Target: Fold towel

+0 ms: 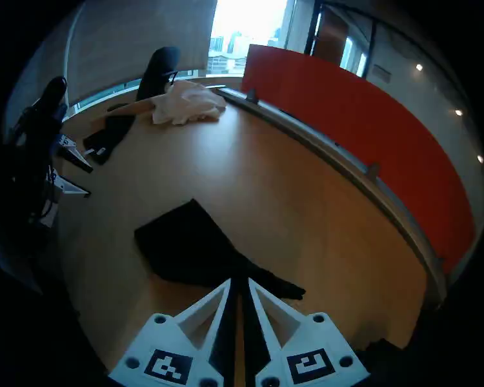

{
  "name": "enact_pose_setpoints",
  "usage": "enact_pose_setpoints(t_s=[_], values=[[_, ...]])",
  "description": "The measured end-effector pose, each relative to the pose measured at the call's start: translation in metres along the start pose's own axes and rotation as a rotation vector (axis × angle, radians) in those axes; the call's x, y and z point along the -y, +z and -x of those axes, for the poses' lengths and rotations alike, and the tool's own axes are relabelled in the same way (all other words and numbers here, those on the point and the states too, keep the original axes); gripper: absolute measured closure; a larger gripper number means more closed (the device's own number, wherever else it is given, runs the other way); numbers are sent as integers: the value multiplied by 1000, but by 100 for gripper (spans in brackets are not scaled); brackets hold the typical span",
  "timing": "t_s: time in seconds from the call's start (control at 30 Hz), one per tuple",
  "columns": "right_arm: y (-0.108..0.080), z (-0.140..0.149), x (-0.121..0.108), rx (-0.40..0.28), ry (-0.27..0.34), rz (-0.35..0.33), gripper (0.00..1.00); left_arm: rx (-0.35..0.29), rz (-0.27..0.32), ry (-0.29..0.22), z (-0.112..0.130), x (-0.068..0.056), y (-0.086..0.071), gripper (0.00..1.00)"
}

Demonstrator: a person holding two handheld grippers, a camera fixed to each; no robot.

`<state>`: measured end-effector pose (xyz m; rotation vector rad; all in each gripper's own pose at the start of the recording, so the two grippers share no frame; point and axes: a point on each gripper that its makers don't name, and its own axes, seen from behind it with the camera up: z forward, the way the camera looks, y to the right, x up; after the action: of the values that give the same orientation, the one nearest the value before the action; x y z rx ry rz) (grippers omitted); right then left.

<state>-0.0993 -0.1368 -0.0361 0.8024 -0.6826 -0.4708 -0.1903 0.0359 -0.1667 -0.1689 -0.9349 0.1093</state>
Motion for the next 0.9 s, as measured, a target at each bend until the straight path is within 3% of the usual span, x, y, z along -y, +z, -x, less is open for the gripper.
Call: enact_pose_setpoints(t_s=[0.3,0.57,0.77,0.9], values=[[24,-28,25,-6,-68,-75,96,-15,-10,-29,2,6,-10,4],[67,-51,78,19,-159,-206,96,-43,-29,-91,5,20,-29,4],[100,-46,123,70,-208,-303,96,-51,-42,-133,13,27,-40,4],[115,-35,139,111,-216,-335,96,-47,-47,-148,19,30,-43,4]])
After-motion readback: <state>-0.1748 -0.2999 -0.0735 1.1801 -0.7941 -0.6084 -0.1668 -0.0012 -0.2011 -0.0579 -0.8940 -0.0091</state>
